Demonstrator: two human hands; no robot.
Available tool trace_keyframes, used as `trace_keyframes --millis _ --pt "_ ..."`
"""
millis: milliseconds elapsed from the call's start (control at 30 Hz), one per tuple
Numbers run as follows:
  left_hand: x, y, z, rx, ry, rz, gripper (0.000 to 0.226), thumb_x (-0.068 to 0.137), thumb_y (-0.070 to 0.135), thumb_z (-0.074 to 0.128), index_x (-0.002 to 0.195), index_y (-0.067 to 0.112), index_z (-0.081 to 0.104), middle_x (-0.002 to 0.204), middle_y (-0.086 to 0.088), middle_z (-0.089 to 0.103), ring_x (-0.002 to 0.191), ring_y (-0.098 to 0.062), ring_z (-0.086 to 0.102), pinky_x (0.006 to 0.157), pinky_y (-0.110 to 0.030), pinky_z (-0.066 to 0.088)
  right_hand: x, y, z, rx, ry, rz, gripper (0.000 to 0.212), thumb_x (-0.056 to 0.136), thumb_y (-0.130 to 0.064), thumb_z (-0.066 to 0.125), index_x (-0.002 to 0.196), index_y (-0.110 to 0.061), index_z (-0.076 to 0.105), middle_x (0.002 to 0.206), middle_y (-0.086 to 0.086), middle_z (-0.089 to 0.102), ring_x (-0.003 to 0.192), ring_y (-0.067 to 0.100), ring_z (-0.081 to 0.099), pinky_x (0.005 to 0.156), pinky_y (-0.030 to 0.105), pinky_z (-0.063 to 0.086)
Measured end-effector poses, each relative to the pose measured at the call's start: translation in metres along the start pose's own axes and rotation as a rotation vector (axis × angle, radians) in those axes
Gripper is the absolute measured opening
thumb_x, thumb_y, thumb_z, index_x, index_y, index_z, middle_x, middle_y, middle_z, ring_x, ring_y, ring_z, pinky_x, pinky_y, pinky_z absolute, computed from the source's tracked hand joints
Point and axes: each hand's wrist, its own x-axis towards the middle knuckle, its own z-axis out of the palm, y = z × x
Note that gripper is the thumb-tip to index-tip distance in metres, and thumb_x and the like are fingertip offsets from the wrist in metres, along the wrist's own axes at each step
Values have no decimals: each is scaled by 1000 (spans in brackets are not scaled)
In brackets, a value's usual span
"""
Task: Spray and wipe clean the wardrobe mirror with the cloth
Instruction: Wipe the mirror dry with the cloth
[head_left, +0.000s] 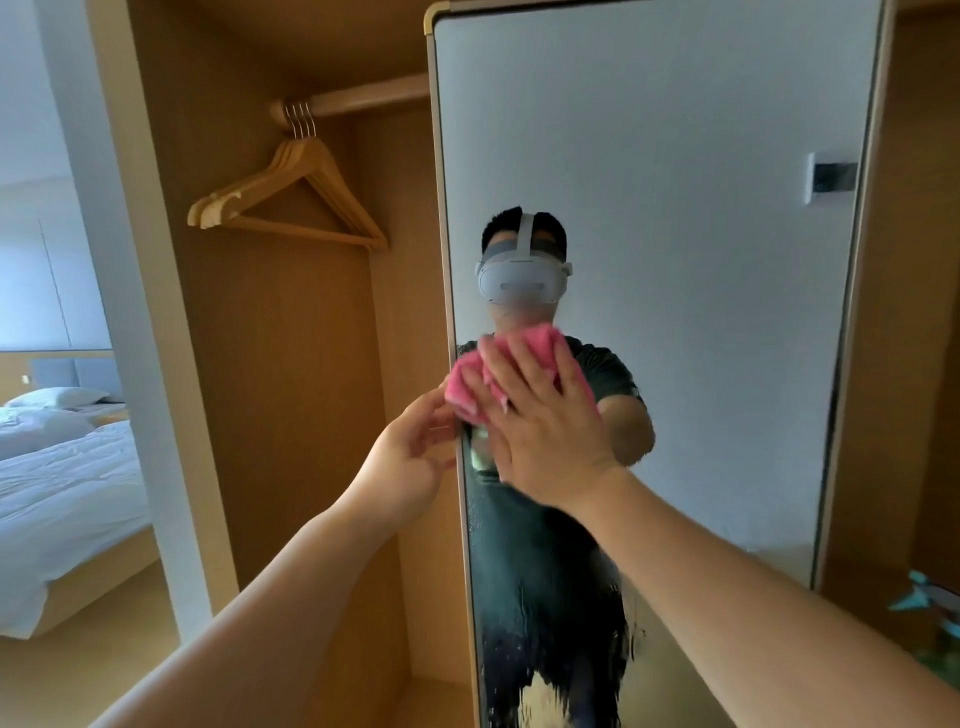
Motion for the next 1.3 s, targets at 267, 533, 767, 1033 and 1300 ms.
trace_keyframes --millis 267,533,767,1033,1300 --pt "-2 -2 0 -46 17 -33 93 72 -35 41 145 22 40 121 -8 63 115 -20 60 91 -43 54 58 30 -25 -7 116 28 61 91 -33 44 149 -15 36 156 17 30 145 41 20 117 62 8" --pt "1 -3 -2 -69 -2 -12 85 71 -35 41 126 29 56 111 -3 68 105 -18 65 74 -27 56 10 14 -9 -60 41 -103 66 97 -46 28 155 -15 19 161 17 15 148 40 4 117 61 -6" --pt "5 -10 -3 -48 0 10 91 70 -35 40 132 31 52 107 2 69 103 -18 66 71 -25 56 -11 26 -6 -22 61 -117 62 99 -41 39 154 -18 25 161 12 17 149 37 10 118 60 8" --pt "2 -12 0 36 35 29 100 72 -31 40 121 55 48 107 8 69 105 -11 65 73 -20 55 -12 48 -11 10 111 -18 59 97 -35 45 152 -19 31 159 12 25 148 35 16 119 58 10" --pt "-2 -8 3 86 69 48 91 77 -29 44 127 47 43 104 7 67 101 -6 65 72 -17 54 -56 42 5 34 92 116 60 99 -39 38 154 -17 24 160 15 16 149 36 6 118 61 11"
